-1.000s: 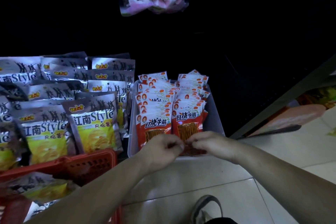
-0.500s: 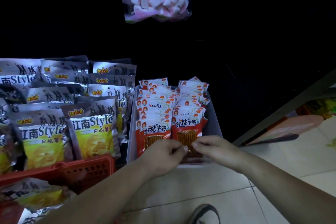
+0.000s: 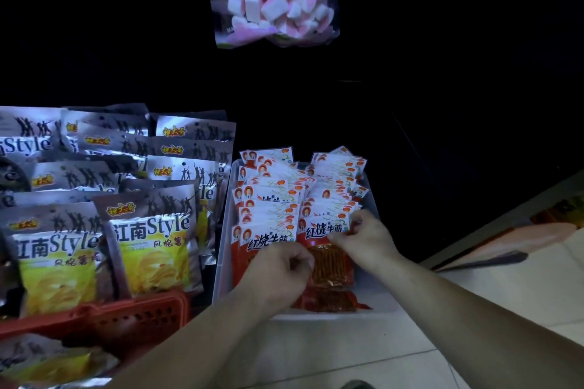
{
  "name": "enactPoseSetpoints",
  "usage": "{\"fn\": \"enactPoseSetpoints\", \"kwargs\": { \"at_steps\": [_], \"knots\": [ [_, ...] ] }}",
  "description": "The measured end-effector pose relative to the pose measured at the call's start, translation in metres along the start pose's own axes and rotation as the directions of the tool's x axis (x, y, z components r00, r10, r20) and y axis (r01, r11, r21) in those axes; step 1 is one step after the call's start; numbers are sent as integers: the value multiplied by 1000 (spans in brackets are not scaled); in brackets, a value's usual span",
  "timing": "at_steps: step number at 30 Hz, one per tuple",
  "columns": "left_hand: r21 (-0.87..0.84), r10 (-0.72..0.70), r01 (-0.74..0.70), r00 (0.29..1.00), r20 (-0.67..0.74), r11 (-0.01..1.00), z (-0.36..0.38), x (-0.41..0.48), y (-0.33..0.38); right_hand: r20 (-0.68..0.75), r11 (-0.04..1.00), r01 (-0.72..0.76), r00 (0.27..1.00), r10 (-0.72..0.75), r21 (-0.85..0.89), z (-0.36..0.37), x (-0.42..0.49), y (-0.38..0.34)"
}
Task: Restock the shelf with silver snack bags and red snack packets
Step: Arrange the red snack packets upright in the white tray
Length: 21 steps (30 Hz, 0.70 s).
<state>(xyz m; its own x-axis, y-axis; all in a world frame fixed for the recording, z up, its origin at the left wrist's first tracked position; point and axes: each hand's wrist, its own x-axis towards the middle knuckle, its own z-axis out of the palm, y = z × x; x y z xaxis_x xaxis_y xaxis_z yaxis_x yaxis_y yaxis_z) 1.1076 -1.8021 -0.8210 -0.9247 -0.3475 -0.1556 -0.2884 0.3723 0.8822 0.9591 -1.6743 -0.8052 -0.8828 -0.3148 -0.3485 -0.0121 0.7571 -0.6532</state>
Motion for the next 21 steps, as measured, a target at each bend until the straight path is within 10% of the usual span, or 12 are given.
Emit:
{"fn": "enactPoseSetpoints", "kwargs": {
  "at_steps": [11,21],
  "knots": [
    [13,-46,46,998,30,999,-6,2,-12,-121,909,159,968,-221,-385,-13,-16,1],
    [-381,-40,-22,987,-153,924,-45,-21,44,101,926,214,962,-256,311,-74,-76,-68]
  ]
}}
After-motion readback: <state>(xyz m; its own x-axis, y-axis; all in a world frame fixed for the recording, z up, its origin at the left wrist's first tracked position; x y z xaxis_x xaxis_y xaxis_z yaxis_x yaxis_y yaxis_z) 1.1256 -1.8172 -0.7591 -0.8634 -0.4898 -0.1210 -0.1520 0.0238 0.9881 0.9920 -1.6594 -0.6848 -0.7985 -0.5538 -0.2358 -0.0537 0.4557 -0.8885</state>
